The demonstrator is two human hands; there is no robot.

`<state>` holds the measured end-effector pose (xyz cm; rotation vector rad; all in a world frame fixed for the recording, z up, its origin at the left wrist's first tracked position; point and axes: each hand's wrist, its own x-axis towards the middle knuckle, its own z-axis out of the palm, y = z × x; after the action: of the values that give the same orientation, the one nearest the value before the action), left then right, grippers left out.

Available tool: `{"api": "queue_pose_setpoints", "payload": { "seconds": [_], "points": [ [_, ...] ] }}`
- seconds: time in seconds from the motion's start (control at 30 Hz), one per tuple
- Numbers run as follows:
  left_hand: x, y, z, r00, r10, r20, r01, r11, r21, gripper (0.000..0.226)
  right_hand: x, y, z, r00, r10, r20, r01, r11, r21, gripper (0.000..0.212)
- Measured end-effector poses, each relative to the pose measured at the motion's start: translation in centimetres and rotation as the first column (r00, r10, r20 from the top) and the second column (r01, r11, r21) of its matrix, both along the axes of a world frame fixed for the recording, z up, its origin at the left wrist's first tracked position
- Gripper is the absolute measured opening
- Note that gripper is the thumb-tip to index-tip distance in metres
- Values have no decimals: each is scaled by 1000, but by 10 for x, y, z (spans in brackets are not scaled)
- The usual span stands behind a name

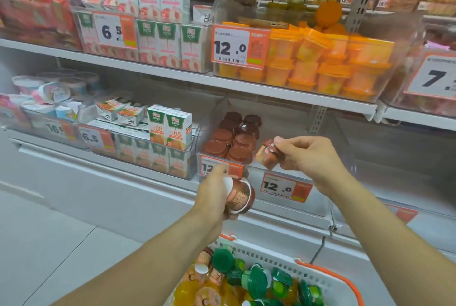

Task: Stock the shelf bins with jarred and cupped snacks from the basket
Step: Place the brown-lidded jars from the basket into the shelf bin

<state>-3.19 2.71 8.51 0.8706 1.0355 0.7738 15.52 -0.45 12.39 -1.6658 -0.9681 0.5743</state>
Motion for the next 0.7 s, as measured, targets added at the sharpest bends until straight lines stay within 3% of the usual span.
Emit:
{"api": "queue_pose_setpoints", "payload": {
  "seconds": [0.2, 0.43, 0.63, 0.7],
  "points": [
    [-6, 10, -7, 999, -18, 31, 19, 999, -26, 24, 26, 28, -8, 966, -45, 255, 98, 975, -199, 32],
    [-12, 13, -8, 998, -8, 68, 14, 996, -91, 29, 34, 54, -24, 957, 33, 287, 87, 916, -393, 34],
    [-12, 13, -8, 994, 1, 110, 11, 994, -109, 35, 37, 63, -9, 927, -147, 346, 215, 963, -164, 35],
    [-9, 13, -7, 990, -4, 141, 20, 994, -109, 40, 38, 76, -2, 948, -210, 239, 229, 972, -52, 31]
  ]
}}
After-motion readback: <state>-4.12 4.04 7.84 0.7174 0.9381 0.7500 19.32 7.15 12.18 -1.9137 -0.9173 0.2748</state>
